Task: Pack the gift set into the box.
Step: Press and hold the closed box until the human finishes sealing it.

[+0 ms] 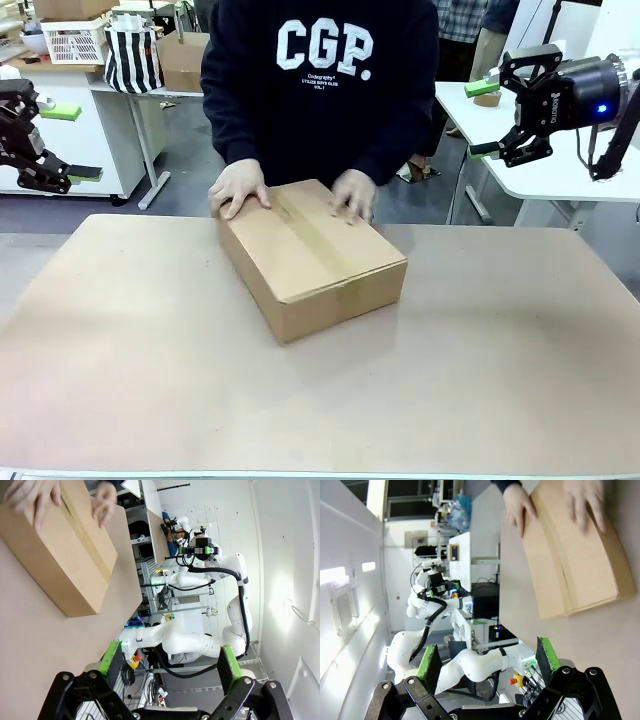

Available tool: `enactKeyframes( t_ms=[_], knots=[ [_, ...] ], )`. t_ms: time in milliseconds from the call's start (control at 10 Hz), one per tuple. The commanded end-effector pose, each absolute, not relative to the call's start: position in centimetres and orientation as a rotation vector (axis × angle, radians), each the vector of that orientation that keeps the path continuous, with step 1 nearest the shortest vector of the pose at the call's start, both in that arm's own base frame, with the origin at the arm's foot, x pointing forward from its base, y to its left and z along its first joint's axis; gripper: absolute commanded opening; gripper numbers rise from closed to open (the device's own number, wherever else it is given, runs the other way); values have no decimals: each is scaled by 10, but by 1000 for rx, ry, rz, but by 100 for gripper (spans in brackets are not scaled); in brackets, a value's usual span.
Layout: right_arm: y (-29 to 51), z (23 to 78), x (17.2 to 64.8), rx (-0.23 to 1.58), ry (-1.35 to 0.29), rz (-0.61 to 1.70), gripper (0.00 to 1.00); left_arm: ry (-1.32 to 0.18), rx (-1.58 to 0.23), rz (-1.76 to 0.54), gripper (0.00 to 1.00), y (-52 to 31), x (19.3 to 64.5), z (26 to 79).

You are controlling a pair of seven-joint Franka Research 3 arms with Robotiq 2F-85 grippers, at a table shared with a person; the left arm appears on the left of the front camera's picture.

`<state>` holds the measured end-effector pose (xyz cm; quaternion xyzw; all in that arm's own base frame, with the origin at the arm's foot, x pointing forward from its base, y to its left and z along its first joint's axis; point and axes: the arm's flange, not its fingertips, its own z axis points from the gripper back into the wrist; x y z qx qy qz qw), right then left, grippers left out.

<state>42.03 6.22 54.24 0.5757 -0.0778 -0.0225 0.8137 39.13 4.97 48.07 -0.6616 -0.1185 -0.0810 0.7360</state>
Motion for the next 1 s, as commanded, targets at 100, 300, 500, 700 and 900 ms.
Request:
enactKeyframes(
  t_ms=[100,300,500,700,900],
  knots=[
    [61,543,420,1221,-166,-32,100,-271,-1462,-162,100,47,389,481],
    [61,543,420,1221,-166,-32,100,-271,-1462,-162,100,47,389,481],
    [61,543,420,1221,-166,-32,100,-271,-1462,-162,100,47,389,481],
    [61,543,420,1221,-166,-32,100,-271,-1462,-162,100,47,389,481],
    [61,543,420,1221,-166,-32,100,-271,-1462,-162,100,47,389,481]
  ],
)
